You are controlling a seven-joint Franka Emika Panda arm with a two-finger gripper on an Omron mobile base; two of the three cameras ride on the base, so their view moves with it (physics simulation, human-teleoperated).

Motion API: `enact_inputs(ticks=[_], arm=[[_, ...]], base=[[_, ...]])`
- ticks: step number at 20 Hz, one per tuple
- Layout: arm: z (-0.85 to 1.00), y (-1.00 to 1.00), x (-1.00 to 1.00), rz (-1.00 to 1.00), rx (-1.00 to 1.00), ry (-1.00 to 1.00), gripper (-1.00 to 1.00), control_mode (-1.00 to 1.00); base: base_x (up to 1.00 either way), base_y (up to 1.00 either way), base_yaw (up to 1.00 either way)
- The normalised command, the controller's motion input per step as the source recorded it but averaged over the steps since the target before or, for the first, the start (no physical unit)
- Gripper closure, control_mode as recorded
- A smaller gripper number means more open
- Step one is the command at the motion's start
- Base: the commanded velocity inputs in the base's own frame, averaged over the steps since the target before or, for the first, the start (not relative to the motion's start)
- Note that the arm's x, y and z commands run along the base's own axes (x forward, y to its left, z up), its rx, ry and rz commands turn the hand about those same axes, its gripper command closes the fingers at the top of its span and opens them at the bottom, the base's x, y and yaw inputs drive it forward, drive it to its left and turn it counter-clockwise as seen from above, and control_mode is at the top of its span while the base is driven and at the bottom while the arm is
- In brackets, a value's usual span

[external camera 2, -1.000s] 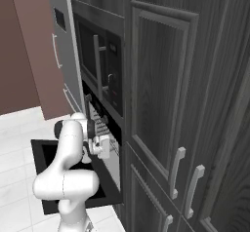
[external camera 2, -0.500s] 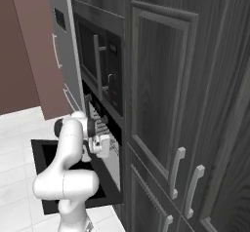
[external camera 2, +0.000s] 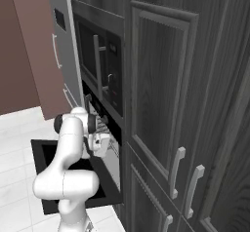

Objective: Take the baked cake out of the oven and place it on the plate for cooling. Then close the oven door.

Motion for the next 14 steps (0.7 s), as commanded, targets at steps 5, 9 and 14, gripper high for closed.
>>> enact_inputs(ticks=[5,9,14], arm=[[-0.35,0.37,-0.33,0.0,0.15,0.13,1.0,-1.0],[-0.42,0.48,-0.42,0.0,0.13,0.13,1.0,-1.0],[-0.49,0.55,-0.53,0.0,0.11,0.12,1.0,-1.0]], base=[[0.0,0.0,0.0],[0.0,0.0,0.0],[0.0,0.0,0.0]])
